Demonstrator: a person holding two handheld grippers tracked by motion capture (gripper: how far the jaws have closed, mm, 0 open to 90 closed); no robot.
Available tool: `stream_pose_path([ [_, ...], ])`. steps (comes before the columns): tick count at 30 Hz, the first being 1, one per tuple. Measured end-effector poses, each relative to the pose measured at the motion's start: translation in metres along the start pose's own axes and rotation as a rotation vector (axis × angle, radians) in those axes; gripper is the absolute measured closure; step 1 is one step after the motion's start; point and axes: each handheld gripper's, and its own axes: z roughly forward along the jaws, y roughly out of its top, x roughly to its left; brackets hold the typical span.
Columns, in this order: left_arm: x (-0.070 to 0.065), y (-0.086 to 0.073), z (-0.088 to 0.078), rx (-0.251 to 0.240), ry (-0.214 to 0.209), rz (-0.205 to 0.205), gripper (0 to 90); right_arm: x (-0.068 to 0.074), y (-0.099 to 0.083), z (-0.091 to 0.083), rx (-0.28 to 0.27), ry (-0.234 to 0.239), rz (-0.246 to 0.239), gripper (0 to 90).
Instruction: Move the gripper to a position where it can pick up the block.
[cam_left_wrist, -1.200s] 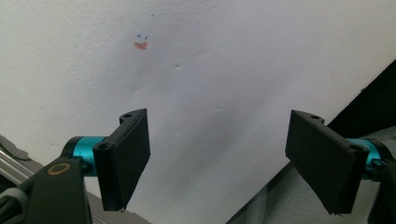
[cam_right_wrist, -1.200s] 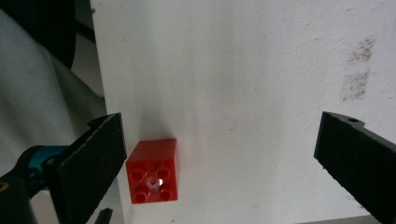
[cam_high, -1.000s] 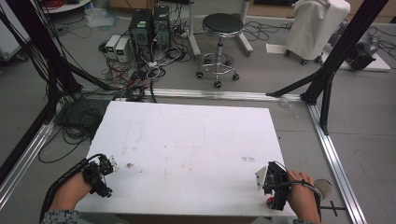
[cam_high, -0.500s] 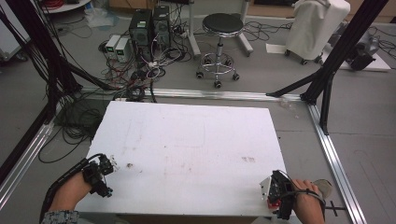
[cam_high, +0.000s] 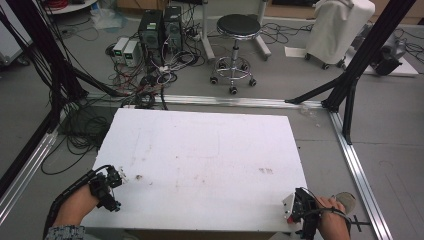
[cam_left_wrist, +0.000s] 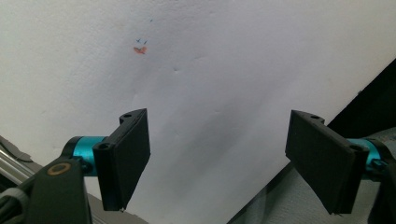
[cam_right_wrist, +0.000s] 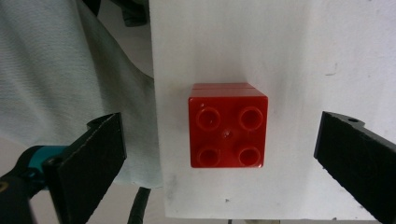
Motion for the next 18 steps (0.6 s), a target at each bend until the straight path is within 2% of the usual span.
stream_pose_path([
  [6,-0.0009,0.0014,0.0008,0.002,-0.001,0.005,22.3,-0.0034,0.0024,0.0074,0.052,0.018,0.013,1.3],
  [11,-0.0017,0.0022,0.0017,0.006,-0.002,0.006,22.3,-0.0049,0.0038,0.0083,0.048,0.005,0.002,1.3],
  [18,-0.0020,0.0026,0.0021,0.005,-0.001,0.006,22.2,-0.0047,0.0052,0.0112,0.054,0.017,0.002,1.3],
])
